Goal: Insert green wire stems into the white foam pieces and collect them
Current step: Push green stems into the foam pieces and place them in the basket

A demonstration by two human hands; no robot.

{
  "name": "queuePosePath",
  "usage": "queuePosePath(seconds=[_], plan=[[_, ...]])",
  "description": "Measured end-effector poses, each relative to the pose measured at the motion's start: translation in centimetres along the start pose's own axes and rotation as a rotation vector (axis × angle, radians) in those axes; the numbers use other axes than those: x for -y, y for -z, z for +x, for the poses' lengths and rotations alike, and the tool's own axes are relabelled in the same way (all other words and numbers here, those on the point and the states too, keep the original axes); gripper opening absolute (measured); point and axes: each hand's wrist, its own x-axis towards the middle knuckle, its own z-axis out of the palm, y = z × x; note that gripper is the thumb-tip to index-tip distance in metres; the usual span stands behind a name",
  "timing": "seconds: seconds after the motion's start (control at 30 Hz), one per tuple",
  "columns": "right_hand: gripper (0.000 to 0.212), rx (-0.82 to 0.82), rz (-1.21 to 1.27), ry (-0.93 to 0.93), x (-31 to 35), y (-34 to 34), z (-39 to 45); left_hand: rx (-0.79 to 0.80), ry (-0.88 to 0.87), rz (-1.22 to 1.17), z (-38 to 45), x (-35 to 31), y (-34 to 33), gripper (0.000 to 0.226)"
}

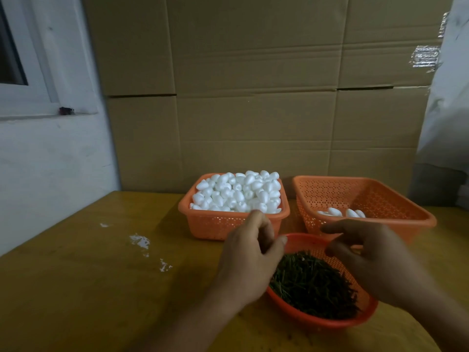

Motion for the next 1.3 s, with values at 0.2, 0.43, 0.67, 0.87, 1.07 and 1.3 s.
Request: queuePosePath(seconds=[0.2,0.43,0.67,0.87,1.07,1.3], plan=[[0.026,-0.025,-0.033,0.065,-0.1,-0.8,-0.2,-0.059,0.161,0.255,6.8,2.4,3.4,0.02],[0.021,-0.086,-0.005,0.102,-0.1,-1.2,-0.3,0.304,0.309,0.611,13.3,5.6,5.0,0.029],[0.015,-0.085,-0.013,0.098,0.3,-1.1,-0.6,0.442,0.267,0.903,15.1,6.5,3.4,0.035],[0.019,-0.043,-0.029,0.094,0.8,-1.1,-0.7,0.485,0.323,0.848,15.3,7.6,2.7,0.023],[0.017,-0.055,-0.048,0.102,0.8,-1.2,-0.7,0.332,0.304,0.736,15.4,8.3,3.2,0.026],[0.015,-0.06,-0.04,0.113,1.1,-1.2,-0.9,0.126,0.356,0.202,13.4,5.9,4.1,0.028]])
